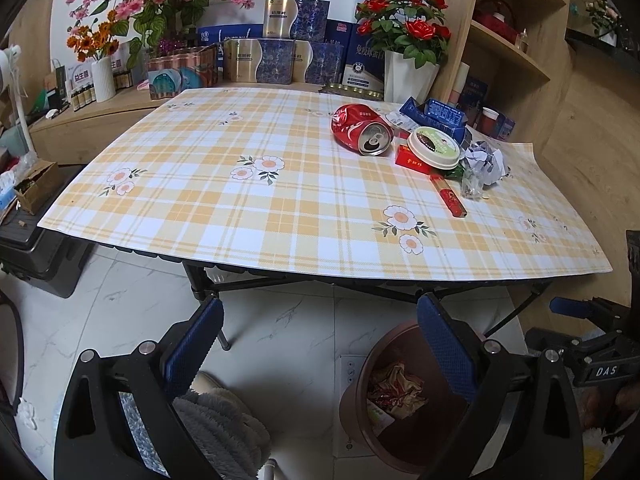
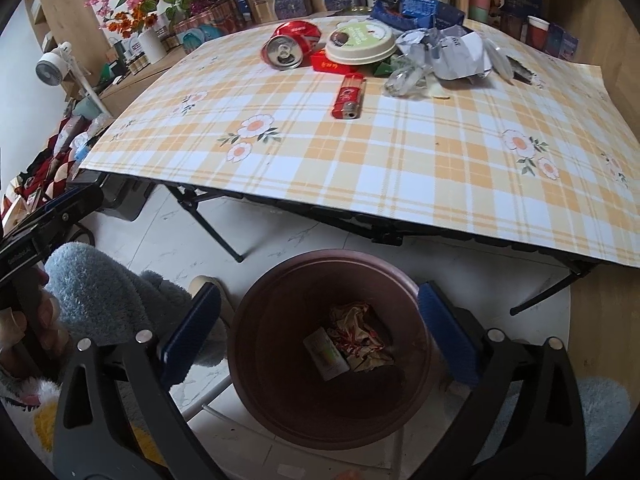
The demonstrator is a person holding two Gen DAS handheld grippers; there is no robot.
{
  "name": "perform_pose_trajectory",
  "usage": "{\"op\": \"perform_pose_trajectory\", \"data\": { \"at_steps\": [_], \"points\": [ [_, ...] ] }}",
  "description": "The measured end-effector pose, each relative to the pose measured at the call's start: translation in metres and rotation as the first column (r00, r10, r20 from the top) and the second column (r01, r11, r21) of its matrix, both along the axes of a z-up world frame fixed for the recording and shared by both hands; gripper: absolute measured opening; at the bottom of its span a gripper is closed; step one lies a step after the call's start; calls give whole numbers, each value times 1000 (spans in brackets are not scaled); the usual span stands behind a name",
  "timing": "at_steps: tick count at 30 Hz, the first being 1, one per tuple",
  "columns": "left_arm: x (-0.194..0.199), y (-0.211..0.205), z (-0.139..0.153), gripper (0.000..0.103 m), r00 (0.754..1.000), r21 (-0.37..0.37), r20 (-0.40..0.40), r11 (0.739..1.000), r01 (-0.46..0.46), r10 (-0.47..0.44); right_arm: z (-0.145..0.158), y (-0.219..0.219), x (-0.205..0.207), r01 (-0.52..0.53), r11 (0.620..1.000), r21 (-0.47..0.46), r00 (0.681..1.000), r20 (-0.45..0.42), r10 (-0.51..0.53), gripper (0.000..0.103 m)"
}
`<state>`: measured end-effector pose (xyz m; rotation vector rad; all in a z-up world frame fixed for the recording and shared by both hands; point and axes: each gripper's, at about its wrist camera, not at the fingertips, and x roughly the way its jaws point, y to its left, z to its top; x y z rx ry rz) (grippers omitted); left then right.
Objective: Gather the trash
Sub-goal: 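Move the left gripper back to the table toward the red can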
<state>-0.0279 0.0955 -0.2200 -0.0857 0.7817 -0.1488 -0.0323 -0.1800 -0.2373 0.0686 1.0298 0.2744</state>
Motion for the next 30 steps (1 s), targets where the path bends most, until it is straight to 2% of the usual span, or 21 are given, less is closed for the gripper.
{"op": "perform_pose_trajectory", "data": {
  "at_steps": [5, 18, 24, 30],
  "points": [
    [0, -3, -1, 95, 1000, 15, -4, 1000, 13, -13, 3, -12, 2, 36, 999, 21, 999, 18, -36, 97],
    [6, -8, -4, 95, 999, 38, -34, 999, 19, -18, 6, -32, 11, 83, 997, -1, 994, 73, -83, 97],
    [11, -9, -7, 95, 998, 58, -59, 998, 17, -13, 3, -38, 15, 95, 995, 12, 993, 73, -95, 97],
    [23, -4, -9, 95, 995, 32, -100, 999, -8, 12, -1, -47, 23, 112, 993, 23, 992, 57, -113, 97]
  ]
}}
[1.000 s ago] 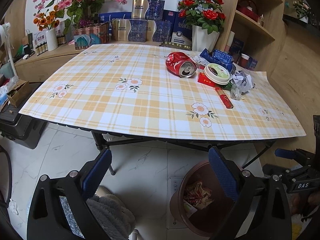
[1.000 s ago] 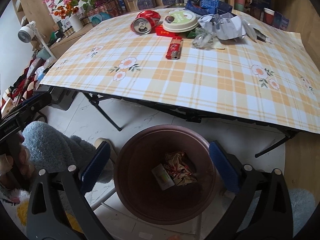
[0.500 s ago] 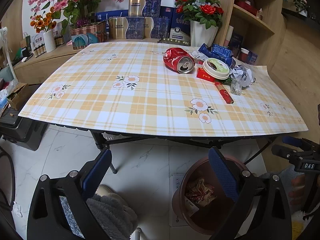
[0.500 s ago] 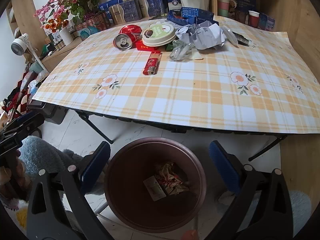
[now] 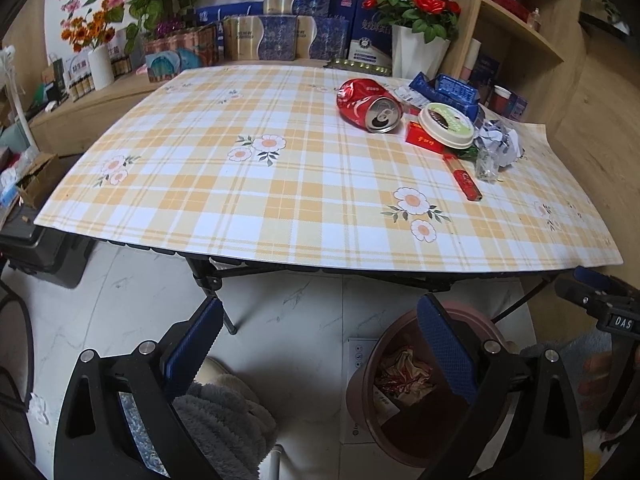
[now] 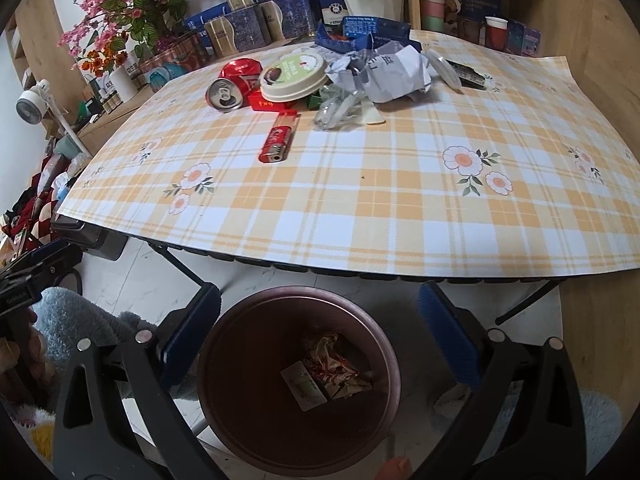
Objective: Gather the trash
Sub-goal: 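Move the left gripper back to the table toward the red can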
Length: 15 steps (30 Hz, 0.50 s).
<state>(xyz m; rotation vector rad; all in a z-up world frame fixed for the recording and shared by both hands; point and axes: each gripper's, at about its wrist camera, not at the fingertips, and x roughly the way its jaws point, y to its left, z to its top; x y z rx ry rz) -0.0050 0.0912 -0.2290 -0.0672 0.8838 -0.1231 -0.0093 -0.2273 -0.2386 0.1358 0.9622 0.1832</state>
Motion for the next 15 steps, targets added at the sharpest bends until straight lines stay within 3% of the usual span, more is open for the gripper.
{"op": "perform_pose_trajectory", "data": {
  "at_steps": [3, 10, 14, 15],
  "points": [
    [11, -1, 2, 95, 1000, -37, -18, 999, 8, -9, -2, -7, 5, 21, 999, 25, 1000, -10, -21, 97],
    [64, -8, 16, 95, 997, -272, -73, 962, -13, -8, 1, -16, 21, 62, 998, -23, 998, 13, -61, 97],
    [115, -15, 22, 86, 990, -460, -135, 883, -92, 32, 3, -24, 31, 83, 996, -33, 996, 31, -82, 97],
    [132, -16, 20, 84, 983, -526, -175, 839, -139, 53, 3, -27, 33, 88, 996, -34, 996, 34, -87, 97]
  ]
}}
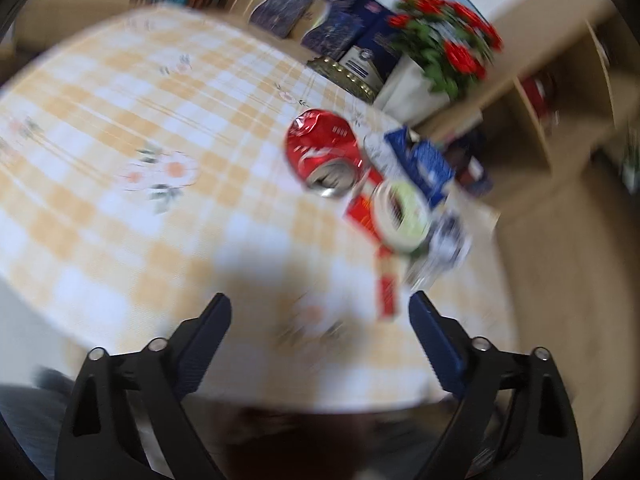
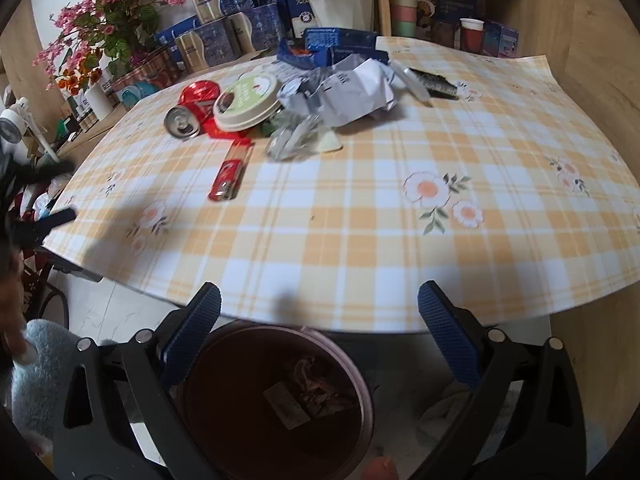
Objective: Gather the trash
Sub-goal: 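Move the left gripper back to the table toward the red can, then grasp the crushed red Coca-Cola can with the left gripper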
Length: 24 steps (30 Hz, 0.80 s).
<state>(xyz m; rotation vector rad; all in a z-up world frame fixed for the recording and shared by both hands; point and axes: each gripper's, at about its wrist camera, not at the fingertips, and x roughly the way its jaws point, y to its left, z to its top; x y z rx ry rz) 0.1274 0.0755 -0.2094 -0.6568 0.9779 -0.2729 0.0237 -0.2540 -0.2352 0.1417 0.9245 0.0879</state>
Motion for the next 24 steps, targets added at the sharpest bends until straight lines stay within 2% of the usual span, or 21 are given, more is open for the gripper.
{"op": "perform_pose_trajectory", "data": {
  "at_steps": [2, 4, 7, 12, 15, 16, 19, 24],
  "points": [
    [25, 0, -6, 77, 997, -136, -66, 989, -53, 45, 0, -5, 4, 11, 1000, 0, 1000, 6, -11, 97],
    [52, -1, -12, 75, 984, -265, -137, 953, -149, 116, 1, -10, 7, 21, 1000, 0, 1000, 10, -21, 97],
    [85, -8, -14, 74, 960, -322, -194, 911, -259, 204, 0, -19, 8, 38, 999, -1, 999, 12, -38, 97],
    [123, -23, -21, 71, 925, -283, -263, 895, -345, 274, -5, -35, 9, 68, 998, 0, 998, 2, -68, 97],
    [133, -25, -34, 66, 887, -210, -324, 889, -407, 330, -7, -44, 11, 88, 996, 2, 996, -5, -88, 97],
    [136, -24, -40, 64, 866, -185, -349, 879, -439, 358, -7, -46, 11, 94, 996, 4, 996, -5, -94, 97],
    [140, -21, -51, 63, 829, -136, -376, 860, -491, 414, -7, -52, 13, 106, 994, 7, 994, -6, -106, 97],
    [146, -24, -48, 63, 828, -74, -355, 870, -487, 434, -10, -54, 17, 109, 994, 2, 994, -15, -109, 97]
  ]
}}
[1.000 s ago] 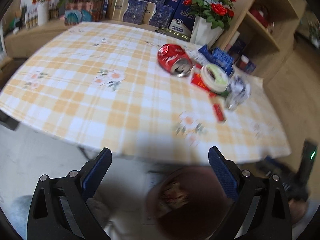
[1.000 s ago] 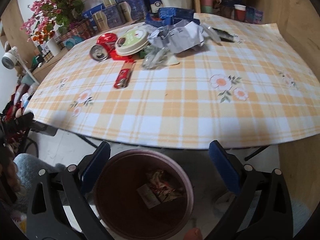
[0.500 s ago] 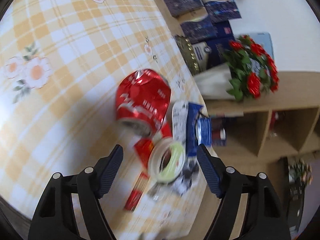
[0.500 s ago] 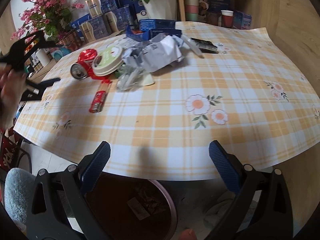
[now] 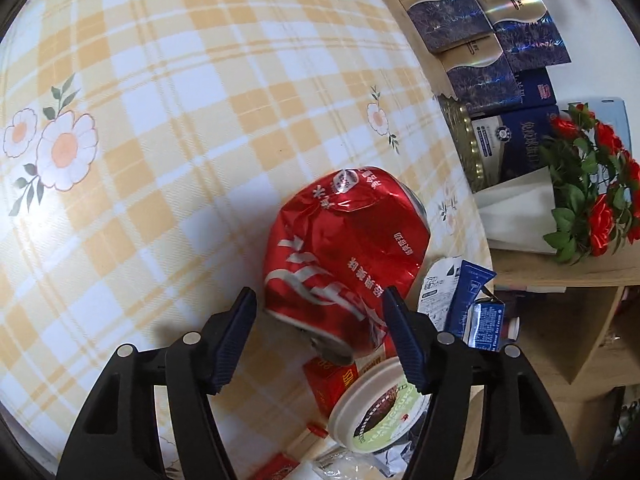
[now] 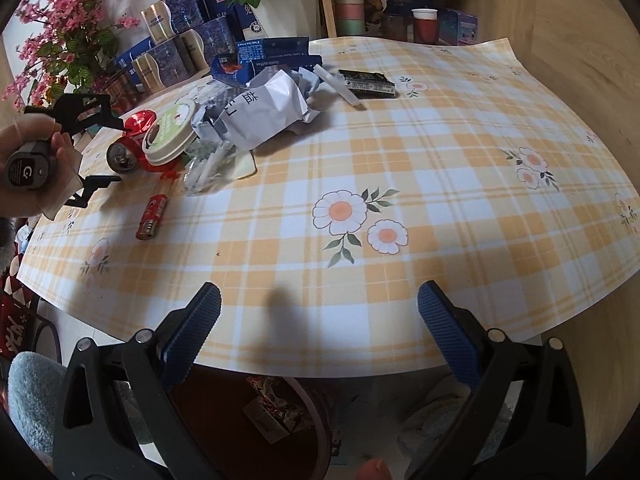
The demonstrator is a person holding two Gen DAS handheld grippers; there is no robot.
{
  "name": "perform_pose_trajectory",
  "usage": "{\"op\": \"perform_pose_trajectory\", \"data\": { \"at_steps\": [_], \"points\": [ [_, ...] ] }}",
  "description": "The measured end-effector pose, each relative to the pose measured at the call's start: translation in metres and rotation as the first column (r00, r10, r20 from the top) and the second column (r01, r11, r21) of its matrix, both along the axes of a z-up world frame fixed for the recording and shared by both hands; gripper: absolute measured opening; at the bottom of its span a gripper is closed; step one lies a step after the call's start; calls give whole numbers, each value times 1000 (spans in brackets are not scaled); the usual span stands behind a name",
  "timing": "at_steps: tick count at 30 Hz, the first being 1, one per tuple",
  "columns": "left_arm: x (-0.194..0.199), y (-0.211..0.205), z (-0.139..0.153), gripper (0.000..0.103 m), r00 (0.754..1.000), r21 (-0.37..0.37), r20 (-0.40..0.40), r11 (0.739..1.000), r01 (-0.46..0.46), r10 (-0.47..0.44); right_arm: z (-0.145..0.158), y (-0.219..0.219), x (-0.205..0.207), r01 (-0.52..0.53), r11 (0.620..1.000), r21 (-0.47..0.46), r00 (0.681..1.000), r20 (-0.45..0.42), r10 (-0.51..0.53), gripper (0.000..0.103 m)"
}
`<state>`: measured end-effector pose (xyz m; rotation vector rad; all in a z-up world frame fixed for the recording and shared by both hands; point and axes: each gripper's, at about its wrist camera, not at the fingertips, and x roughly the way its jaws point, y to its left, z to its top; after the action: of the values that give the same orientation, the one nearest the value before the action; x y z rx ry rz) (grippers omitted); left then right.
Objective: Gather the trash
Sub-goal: 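Grasp the crushed red Coca-Cola can with the left gripper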
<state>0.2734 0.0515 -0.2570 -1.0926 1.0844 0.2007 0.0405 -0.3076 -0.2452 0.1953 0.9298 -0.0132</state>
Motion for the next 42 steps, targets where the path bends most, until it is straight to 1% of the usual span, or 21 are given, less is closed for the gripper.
{"op": "perform_pose_trajectory", "data": {
  "at_steps": [2, 4, 5, 6, 9, 11, 12, 15, 18, 22, 24, 25, 28, 31, 33, 36, 37, 38, 39, 40, 42],
  "points": [
    [2, -2, 2, 63, 1000, 19, -8, 1000, -1, 1, -1, 1, 1, -3, 1000, -3, 1000, -5, 3, 97],
    [8, -8, 4, 63, 999, 72, -17, 997, 36, -35, -2, 2, 1, -5, 1000, -3, 1000, -7, 5, 97],
    [10, -11, 5, 61, 998, 95, -22, 994, 54, -52, -1, 3, 1, -8, 1000, -4, 1000, -6, 8, 97],
    [11, -12, 5, 55, 997, 114, -24, 991, 71, -68, 0, 4, 2, -10, 1000, -6, 1000, -4, 10, 97],
    [10, -11, 4, 53, 993, 121, 11, 986, 115, -118, 3, 4, 3, -14, 1000, -13, 1000, 6, 14, 97],
    [6, -8, 6, 53, 986, 156, 41, 976, 151, -159, 6, 3, 6, -16, 1000, -15, 1000, 15, 16, 97],
    [2, -7, 10, 53, 978, 185, 66, 965, 184, -199, 8, 2, 8, -16, 1000, -15, 1000, 19, 17, 97],
    [-9, -1, 16, 52, 955, 238, 102, 939, 248, -278, 13, -1, 18, -13, 1000, -12, 999, 31, 14, 97],
    [-26, 14, 25, 52, 924, 295, 137, 905, 307, -358, 21, -2, 27, -11, 1000, 0, 999, 53, 11, 97],
    [-46, 29, 28, 52, 884, 341, 138, 859, 381, -447, 30, 9, 43, -40, 999, 3, 996, 74, 39, 97],
    [-52, 35, 27, 52, 868, 347, 128, 842, 414, -479, 37, 22, 55, -83, 996, -19, 993, 85, 84, 97],
    [-58, 38, 25, 52, 858, 359, 114, 826, 434, -501, 40, 29, 60, -110, 993, -33, 989, 95, 113, 97],
    [-66, 43, 22, 52, 836, 379, 94, 796, 472, -540, 53, 59, 81, -223, 970, -101, 963, 133, 235, 97],
    [-72, 44, 19, 52, 815, 417, 69, 759, 501, -576, 60, 78, 98, -280, 951, -128, 945, 137, 297, 97],
    [-75, 44, 17, 52, 810, 440, 50, 741, 507, -584, 63, 87, 110, -301, 946, -120, 939, 134, 316, 97],
    [-77, 45, 17, 52, 813, 471, 37, 728, 498, -580, 66, 97, 121, -316, 942, -114, 935, 130, 330, 97],
    [-77, 45, 18, 54, 823, 492, 18, 722, 486, -567, 67, 99, 123, -319, 941, -116, 934, 129, 333, 97],
    [-77, 44, 18, 58, 832, 509, 0, 716, 478, -554, 67, 102, 126, -323, 939, -118, 933, 126, 336, 97],
    [-77, 44, 18, 62, 846, 533, -32, 707, 465, -532, 66, 102, 127, -324, 938, -118, 933, 123, 338, 97],
    [-77, 46, 18, 66, 858, 547, -53, 704, 453, -511, 66, 103, 126, -325, 938, -118, 933, 120, 339, 97],
    [-77, 51, 15, 68, 861, 524, -57, 719, 457, -506, 64, 103, 126, -326, 938, -113, 934, 113, 339, 97]
  ]
}}
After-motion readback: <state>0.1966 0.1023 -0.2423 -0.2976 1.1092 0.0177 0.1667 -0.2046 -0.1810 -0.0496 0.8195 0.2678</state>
